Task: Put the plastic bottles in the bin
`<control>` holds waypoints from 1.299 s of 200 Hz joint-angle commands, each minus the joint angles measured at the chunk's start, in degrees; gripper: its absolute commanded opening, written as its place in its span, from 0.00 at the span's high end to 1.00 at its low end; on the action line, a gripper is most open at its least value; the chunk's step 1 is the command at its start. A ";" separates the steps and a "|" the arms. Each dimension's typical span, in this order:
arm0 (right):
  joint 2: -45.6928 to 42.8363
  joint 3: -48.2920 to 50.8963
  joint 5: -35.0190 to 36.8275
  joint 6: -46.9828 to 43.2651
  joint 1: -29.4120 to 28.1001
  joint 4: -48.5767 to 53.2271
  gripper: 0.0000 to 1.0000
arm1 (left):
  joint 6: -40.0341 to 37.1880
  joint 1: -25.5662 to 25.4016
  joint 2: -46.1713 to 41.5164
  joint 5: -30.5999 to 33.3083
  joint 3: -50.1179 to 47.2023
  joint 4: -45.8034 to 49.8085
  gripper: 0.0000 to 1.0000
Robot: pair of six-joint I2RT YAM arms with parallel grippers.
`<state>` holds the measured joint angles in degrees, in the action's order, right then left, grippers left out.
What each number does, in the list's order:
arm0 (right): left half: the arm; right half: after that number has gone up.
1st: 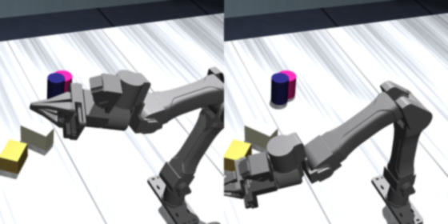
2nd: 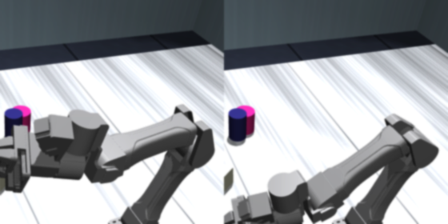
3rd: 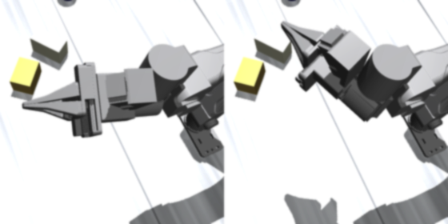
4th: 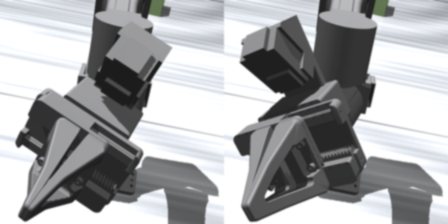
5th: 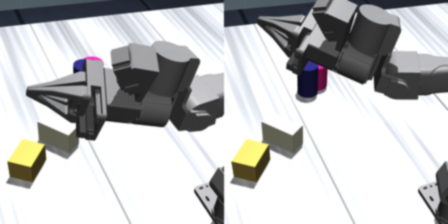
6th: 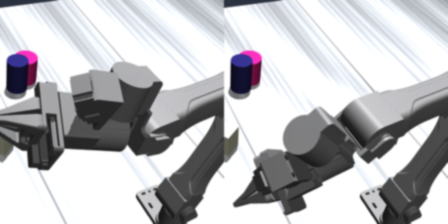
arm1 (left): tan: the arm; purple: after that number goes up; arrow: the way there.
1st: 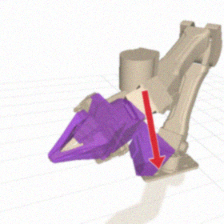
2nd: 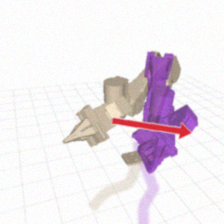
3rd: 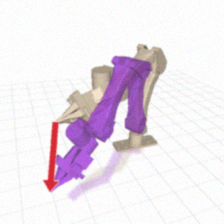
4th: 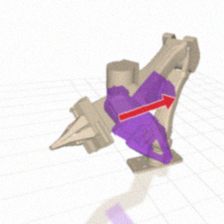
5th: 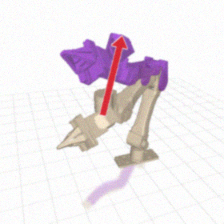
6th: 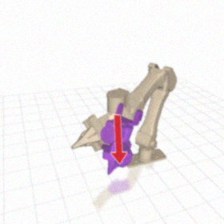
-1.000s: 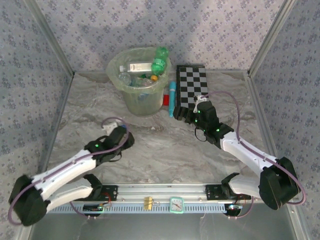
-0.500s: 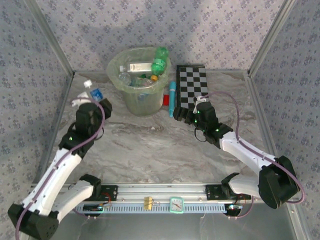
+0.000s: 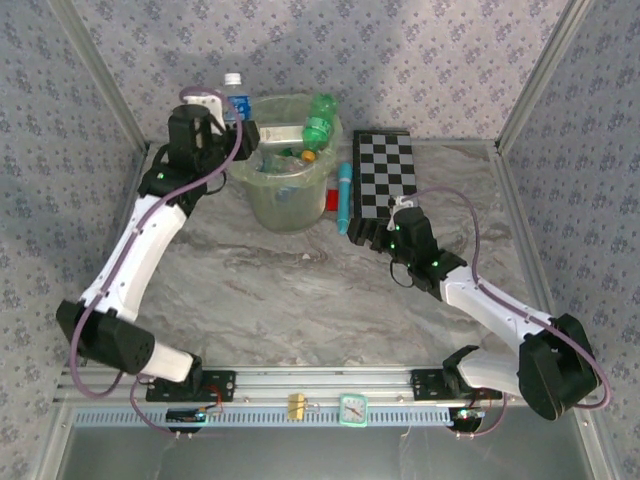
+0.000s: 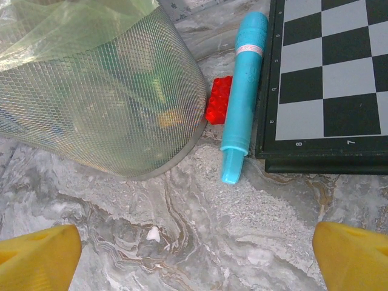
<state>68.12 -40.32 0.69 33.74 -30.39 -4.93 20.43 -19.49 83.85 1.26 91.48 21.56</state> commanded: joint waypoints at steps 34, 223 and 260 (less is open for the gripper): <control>-2.11 0.90 1.40 0.90 -0.15 -0.42 0.00 | -2.97 0.41 9.65 -6.54 11.85 8.25 0.51; -1.23 0.42 0.97 0.38 -0.06 -1.49 0.00 | 0.23 -8.12 22.58 -21.70 35.57 8.37 0.06; -1.66 0.15 1.09 -0.13 0.04 -0.68 0.00 | 0.40 -12.71 41.21 -25.22 64.23 21.10 0.05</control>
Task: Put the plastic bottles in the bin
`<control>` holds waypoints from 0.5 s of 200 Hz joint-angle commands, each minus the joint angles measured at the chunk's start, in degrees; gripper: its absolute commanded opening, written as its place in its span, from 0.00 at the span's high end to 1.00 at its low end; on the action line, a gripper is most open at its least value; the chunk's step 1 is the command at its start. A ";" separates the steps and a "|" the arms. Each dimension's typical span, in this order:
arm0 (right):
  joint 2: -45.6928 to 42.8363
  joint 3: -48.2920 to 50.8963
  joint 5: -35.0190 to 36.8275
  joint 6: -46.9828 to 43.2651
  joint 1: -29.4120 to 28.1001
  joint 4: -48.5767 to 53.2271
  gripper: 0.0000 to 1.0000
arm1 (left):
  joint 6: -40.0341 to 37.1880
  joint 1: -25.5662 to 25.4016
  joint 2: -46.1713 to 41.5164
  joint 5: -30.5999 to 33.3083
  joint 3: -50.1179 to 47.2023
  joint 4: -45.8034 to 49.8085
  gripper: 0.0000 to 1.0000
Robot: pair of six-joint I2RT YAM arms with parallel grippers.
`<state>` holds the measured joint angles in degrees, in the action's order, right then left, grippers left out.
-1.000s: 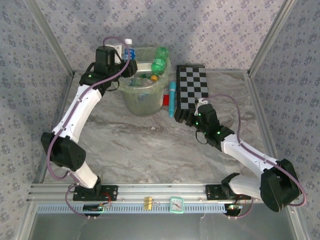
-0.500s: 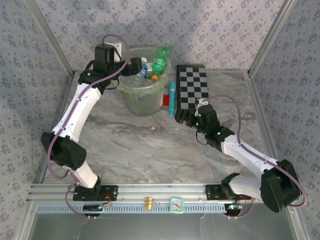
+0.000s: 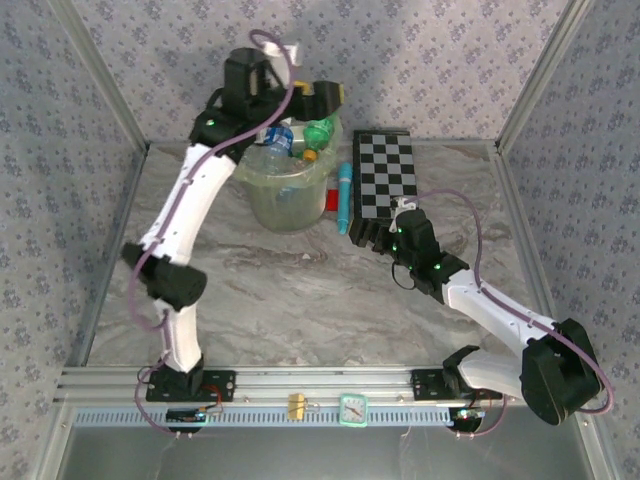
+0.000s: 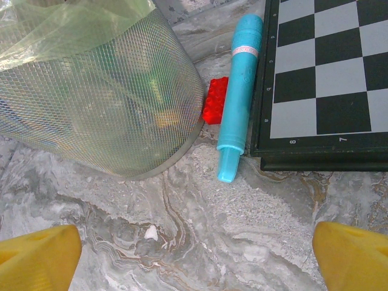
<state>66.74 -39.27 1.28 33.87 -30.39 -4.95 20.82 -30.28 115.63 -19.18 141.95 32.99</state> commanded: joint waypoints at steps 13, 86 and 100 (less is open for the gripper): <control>-0.63 -0.89 0.65 -0.31 0.06 -0.28 0.00 | 2.27 -2.66 15.55 -6.77 22.04 10.36 0.05; -2.85 -0.02 1.80 -0.91 0.56 1.33 0.00 | 4.05 -2.49 20.51 -0.21 20.49 7.44 0.04; -2.70 -0.01 1.64 -0.80 0.59 1.10 0.00 | 3.38 -2.26 20.39 3.59 20.47 8.97 0.04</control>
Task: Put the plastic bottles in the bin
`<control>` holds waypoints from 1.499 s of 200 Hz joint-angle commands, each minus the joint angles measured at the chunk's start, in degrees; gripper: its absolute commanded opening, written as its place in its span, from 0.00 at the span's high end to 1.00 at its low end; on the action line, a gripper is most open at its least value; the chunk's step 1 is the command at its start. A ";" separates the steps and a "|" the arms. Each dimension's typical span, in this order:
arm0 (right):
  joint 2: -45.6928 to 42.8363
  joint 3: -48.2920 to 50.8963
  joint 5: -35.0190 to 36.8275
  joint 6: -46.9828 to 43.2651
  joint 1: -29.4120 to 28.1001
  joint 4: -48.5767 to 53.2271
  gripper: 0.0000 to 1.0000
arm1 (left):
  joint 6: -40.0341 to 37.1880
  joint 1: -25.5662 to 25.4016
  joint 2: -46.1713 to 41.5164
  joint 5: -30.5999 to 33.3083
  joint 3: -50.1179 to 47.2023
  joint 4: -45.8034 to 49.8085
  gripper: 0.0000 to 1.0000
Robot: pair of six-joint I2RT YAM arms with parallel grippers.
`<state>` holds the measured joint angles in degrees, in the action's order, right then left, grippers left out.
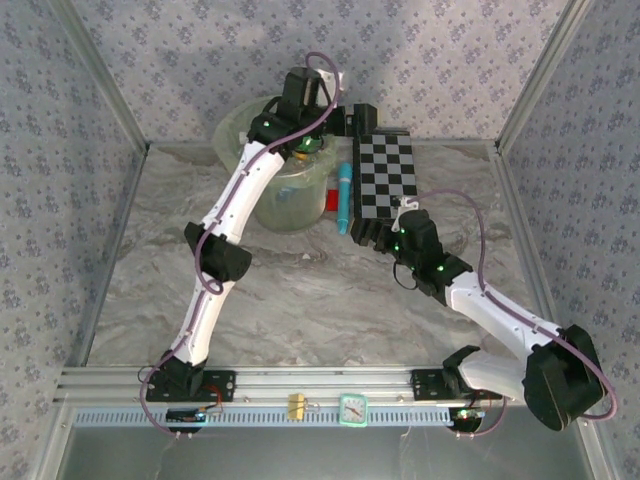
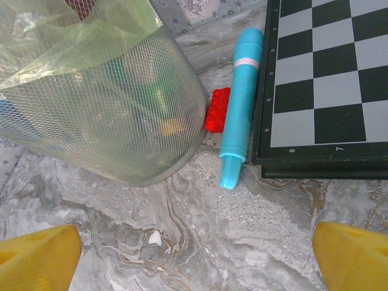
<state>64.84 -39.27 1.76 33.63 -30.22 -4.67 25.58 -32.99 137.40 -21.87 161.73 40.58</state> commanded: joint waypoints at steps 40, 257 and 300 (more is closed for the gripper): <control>-0.41 0.16 1.03 -0.32 0.43 0.46 0.00 | -1.90 1.24 -3.00 14.32 -2.00 3.46 0.04; -4.68 0.07 3.38 -3.73 4.33 4.59 0.00 | -6.15 3.24 -20.24 20.63 -16.97 -2.90 0.00; -4.52 0.51 3.26 -3.30 4.46 4.50 0.00 | -4.59 5.19 -18.30 12.87 -19.25 -5.93 0.00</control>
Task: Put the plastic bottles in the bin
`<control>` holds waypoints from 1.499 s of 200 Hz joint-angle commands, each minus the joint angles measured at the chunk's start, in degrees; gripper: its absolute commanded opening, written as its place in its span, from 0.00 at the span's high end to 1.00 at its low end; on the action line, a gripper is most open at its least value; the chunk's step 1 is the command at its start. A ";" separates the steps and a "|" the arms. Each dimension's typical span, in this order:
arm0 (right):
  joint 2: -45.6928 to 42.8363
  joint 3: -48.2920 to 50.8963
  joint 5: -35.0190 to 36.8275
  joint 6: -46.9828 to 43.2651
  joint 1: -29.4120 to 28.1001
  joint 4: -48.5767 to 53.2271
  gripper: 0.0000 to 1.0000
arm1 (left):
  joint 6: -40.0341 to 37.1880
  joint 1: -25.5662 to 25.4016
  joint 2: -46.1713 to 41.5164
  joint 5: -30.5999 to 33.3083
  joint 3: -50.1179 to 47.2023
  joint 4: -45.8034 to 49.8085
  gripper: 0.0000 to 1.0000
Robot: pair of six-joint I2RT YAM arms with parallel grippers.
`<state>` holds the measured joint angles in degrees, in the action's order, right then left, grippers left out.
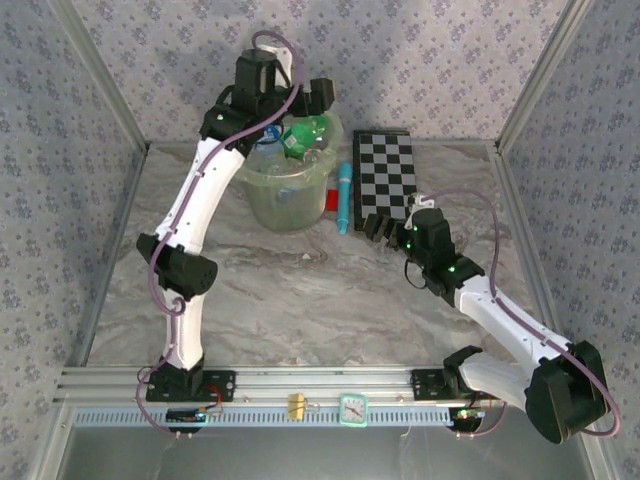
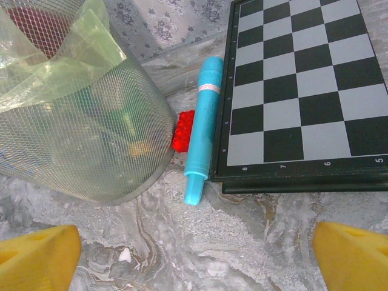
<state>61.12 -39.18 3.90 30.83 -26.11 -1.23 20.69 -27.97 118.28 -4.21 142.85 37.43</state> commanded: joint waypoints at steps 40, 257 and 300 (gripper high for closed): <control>-0.83 0.42 1.20 -0.50 0.40 1.19 0.00 | 0.36 -1.76 2.39 -7.27 -0.95 -2.17 0.00; 2.66 -0.34 4.01 -7.11 8.16 4.79 0.00 | -5.64 -2.59 -22.72 5.54 -28.25 -8.01 0.00; 6.99 -0.25 5.58 -11.71 16.43 4.01 0.00 | -7.35 3.31 -40.78 19.40 -54.84 -15.13 0.00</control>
<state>66.13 -38.41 7.11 23.44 -13.39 2.22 15.27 -28.71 84.77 4.80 99.50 26.65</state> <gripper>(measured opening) 0.998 0.997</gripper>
